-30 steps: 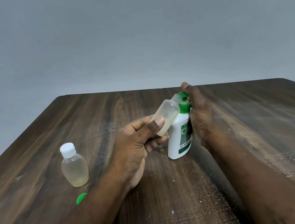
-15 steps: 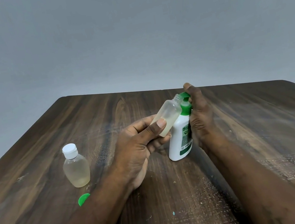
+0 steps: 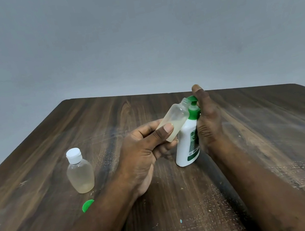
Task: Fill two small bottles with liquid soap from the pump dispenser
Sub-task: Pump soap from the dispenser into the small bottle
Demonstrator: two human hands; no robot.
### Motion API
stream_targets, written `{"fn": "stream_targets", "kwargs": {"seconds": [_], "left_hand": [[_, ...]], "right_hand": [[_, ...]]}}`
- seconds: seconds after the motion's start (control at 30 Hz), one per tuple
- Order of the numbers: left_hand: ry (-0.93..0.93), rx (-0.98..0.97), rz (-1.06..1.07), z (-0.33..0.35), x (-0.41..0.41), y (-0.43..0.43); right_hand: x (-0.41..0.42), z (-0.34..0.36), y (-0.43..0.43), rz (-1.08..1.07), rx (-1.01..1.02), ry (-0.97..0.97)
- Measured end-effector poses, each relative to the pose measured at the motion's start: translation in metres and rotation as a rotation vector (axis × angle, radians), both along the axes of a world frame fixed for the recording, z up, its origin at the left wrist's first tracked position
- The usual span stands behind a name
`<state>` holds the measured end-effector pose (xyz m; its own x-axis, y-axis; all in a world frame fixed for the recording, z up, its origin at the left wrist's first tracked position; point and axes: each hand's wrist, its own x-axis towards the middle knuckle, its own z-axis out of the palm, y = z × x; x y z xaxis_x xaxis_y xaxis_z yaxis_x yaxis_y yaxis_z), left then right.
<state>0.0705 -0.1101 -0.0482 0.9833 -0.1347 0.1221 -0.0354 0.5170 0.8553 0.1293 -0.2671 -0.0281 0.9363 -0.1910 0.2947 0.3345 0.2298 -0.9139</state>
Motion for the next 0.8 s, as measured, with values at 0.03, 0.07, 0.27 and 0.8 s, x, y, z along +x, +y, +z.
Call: {"fn": "stream_targets", "kwargs": {"seconds": [0.03,0.07,0.27,0.8], "left_hand": [[-0.001,-0.006,-0.002,-0.0001,0.0004,0.0003],[-0.003,-0.008,-0.003,-0.0001,0.0007,0.0008],[-0.018,0.014,0.000,-0.0014,0.0019,0.0011],[0.009,0.002,-0.005,0.0001,-0.0009,0.0000]], "right_hand": [[0.0005,-0.0001,0.0003,-0.009,-0.001,0.000],[0.0010,-0.0007,0.0006,-0.016,0.000,-0.002],[0.0028,-0.0024,0.0016,-0.027,0.025,0.006],[0.0021,-0.0044,0.0015,-0.056,0.009,0.010]]}}
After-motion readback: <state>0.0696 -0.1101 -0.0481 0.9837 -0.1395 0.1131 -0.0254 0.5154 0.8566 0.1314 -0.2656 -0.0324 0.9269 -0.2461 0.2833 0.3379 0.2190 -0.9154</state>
